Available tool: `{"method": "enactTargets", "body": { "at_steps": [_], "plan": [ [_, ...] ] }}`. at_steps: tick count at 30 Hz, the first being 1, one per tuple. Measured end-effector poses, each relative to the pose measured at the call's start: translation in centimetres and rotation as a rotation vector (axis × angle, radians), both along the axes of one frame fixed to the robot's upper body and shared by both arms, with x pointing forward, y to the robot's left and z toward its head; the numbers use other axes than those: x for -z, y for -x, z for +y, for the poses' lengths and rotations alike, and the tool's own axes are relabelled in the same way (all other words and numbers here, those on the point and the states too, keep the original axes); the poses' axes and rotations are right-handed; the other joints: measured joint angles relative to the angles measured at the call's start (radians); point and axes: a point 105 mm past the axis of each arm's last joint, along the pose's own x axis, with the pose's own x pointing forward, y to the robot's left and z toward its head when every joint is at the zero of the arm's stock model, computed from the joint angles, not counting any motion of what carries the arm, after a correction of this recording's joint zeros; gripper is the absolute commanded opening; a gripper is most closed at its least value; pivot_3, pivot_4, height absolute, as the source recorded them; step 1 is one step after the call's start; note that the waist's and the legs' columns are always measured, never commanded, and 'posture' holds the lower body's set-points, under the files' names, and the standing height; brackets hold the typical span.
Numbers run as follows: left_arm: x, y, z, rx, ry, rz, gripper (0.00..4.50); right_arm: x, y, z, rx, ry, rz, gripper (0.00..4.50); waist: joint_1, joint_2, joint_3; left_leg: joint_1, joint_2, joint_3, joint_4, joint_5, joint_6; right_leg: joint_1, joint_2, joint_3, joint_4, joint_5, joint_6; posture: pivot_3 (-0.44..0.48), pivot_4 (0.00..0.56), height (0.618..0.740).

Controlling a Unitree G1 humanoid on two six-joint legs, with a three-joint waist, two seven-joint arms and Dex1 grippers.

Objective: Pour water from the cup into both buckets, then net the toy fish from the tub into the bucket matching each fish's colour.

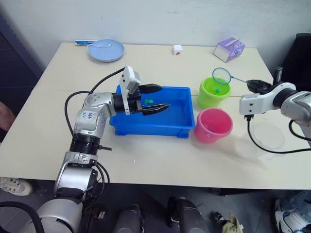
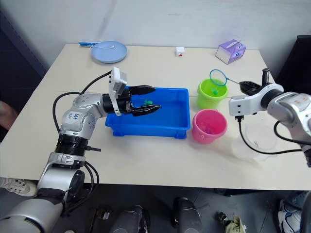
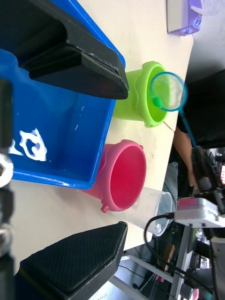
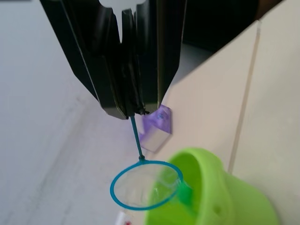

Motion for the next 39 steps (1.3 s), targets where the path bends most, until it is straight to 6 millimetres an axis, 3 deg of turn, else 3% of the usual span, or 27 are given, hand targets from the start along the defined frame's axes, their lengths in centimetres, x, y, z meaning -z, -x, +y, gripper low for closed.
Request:
{"method": "enactTargets", "body": {
  "at_steps": [4,8,12,16,18,22,26,35,39],
  "plan": [
    [0.0,0.0,0.1,-0.005,0.001,-0.002,4.5,0.8,-0.1,0.6,-0.033,-0.019,0.027,0.78,0.001,0.0,0.0,0.0,0.0,0.001,0.001,0.0,0.0,0.0,0.0,0.0,0.0,0.0,0.0,0.0,0.15,0.739],
    [0.1,-0.2,0.7,-0.027,-0.021,-0.014,4.5,-0.6,-0.4,1.4,-0.017,-0.401,0.047,0.78,0.0,0.0,0.0,0.0,0.0,-0.001,0.001,0.0,0.0,0.001,0.001,-0.001,0.0,0.0,0.0,0.0,0.15,0.739],
    [1.2,-0.6,3.1,-0.094,-0.091,-0.004,4.5,0.1,0.2,5.4,-0.077,-0.784,0.213,0.78,-0.006,0.0,0.0,0.0,0.001,-0.001,0.0,0.0,0.0,0.0,0.001,0.0,0.002,0.0,0.0,0.0,0.15,0.739],
    [3.0,-0.6,6.4,-0.177,-0.151,0.049,4.5,-0.2,0.9,8.1,-0.126,-0.889,0.294,0.78,-0.001,0.0,0.0,0.0,0.001,-0.001,0.001,0.0,0.0,0.0,0.0,0.0,0.002,0.0,0.0,0.0,0.15,0.739],
    [3.8,-0.5,7.9,-0.212,-0.181,0.077,4.5,-0.1,1.2,9.3,-0.158,-0.889,0.325,0.78,0.001,0.0,0.0,0.0,0.0,-0.002,0.001,0.0,0.0,0.0,0.0,-0.001,0.001,0.0,0.0,0.0,0.15,0.739],
    [4.1,-0.3,10.4,-0.292,-0.215,0.091,4.5,2.4,1.3,11.8,-0.213,-0.707,0.375,0.78,0.004,0.0,0.0,-0.001,-0.002,-0.003,0.002,0.0,0.0,0.0,-0.002,-0.002,0.001,0.0,0.0,0.0,0.15,0.739],
    [3.4,0.1,10.2,-0.308,-0.22,0.06,4.5,3.8,0.0,12.7,-0.229,-0.537,0.344,0.78,-0.004,0.0,0.0,-0.001,-0.003,-0.002,0.002,0.0,0.001,0.0,-0.003,-0.002,0.001,0.0,0.0,0.0,0.15,0.739],
    [3.7,1.2,10.3,-0.341,-0.216,0.071,4.5,3.9,-2.4,13.3,-0.29,-0.282,0.229,0.78,-0.015,0.0,0.0,-0.001,-0.001,-0.003,0.002,0.0,0.0,0.0,-0.002,-0.002,0.001,0.0,0.0,0.0,0.15,0.739],
    [3.2,1.3,10.0,-0.348,-0.21,0.06,4.5,5.9,-2.6,14.1,-0.32,-0.251,0.284,0.78,-0.02,0.0,0.0,-0.001,-0.001,-0.003,0.002,0.0,0.0,0.0,-0.002,-0.002,0.001,0.0,0.0,0.0,0.15,0.739]
  ]
}}
